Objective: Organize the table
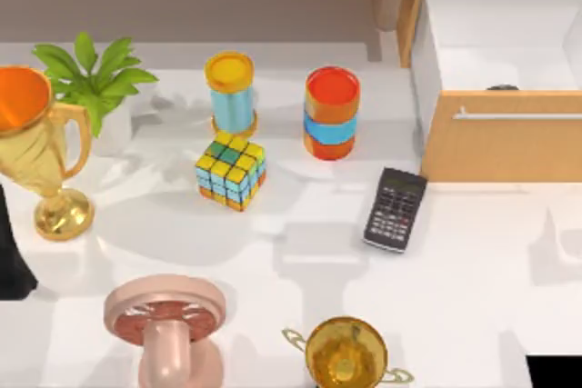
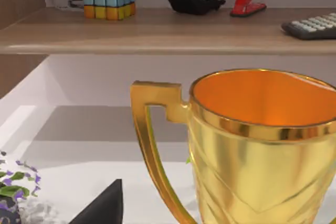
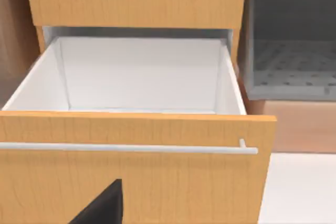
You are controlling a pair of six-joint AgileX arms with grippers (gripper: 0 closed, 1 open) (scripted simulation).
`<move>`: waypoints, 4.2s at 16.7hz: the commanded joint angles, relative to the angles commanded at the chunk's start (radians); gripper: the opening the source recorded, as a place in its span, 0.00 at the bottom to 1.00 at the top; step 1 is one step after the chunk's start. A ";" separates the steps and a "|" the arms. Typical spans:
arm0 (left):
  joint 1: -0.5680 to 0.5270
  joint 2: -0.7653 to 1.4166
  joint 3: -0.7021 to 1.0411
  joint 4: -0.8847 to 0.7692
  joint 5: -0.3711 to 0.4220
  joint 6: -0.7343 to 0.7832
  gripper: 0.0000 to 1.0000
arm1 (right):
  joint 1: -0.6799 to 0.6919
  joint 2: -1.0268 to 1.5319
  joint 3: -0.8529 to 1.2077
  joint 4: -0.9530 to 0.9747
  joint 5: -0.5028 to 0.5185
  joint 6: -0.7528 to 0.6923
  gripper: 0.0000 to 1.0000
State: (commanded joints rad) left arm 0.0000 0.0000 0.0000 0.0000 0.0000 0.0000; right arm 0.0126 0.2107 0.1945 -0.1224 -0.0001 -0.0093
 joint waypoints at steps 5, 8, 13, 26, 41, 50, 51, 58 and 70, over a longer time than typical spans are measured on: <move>0.000 0.000 0.000 0.000 0.000 0.000 1.00 | 0.023 0.450 0.410 -0.220 0.000 -0.017 1.00; 0.000 0.000 0.000 0.000 0.000 0.000 1.00 | 0.039 0.791 0.701 -0.376 0.000 -0.028 1.00; 0.000 0.000 0.000 0.000 0.000 0.000 1.00 | 0.068 1.310 1.164 -0.638 -0.001 -0.049 1.00; 0.000 0.000 0.000 0.000 0.000 0.000 1.00 | 0.115 2.198 1.956 -1.079 -0.001 -0.082 1.00; 0.000 0.000 0.000 0.000 0.000 0.000 1.00 | 0.116 2.229 1.906 -1.008 0.000 -0.081 1.00; 0.000 0.000 0.000 0.000 0.000 0.000 1.00 | 0.115 2.243 1.904 -0.993 0.000 -0.081 0.77; 0.000 0.000 0.000 0.000 0.000 0.000 1.00 | 0.115 2.243 1.904 -0.993 0.000 -0.081 0.70; 0.000 0.000 0.000 0.000 0.000 0.000 1.00 | 0.115 2.243 1.904 -0.993 0.000 -0.081 0.17; 0.000 0.000 0.000 0.000 0.000 0.000 1.00 | 0.113 2.242 1.904 -0.993 -0.001 -0.080 0.00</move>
State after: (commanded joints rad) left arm 0.0000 0.0000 0.0000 0.0000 0.0000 0.0000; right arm 0.1258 2.4526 2.0984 -1.1155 -0.0009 -0.0892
